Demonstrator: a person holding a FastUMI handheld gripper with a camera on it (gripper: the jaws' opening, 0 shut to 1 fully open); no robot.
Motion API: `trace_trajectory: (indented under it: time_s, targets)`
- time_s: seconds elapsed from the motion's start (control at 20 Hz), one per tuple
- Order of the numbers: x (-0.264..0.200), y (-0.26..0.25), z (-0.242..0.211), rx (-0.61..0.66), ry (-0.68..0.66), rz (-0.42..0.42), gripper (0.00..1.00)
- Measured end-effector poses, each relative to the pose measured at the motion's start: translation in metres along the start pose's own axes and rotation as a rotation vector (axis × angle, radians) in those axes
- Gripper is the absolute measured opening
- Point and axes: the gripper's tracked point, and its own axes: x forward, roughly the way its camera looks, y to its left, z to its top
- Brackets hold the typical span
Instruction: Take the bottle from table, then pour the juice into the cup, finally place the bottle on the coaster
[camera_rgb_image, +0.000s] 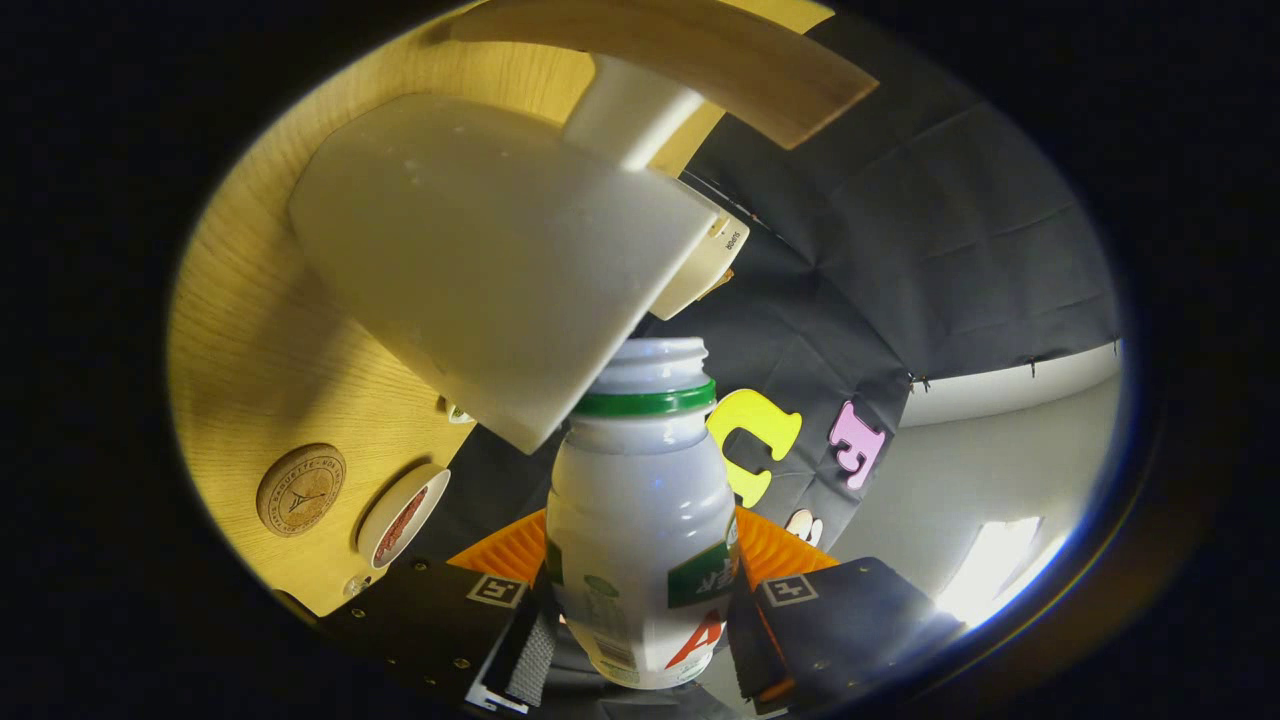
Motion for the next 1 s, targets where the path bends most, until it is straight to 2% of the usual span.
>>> trace_trajectory:
  time_s: [0.6,1.0]
  targets:
    - [-0.0037,0.0008,0.0062,-0.031,-0.018,-0.01,0.7]
    - [-0.0014,-0.0014,0.0026,0.016,-0.007,-0.015,0.7]
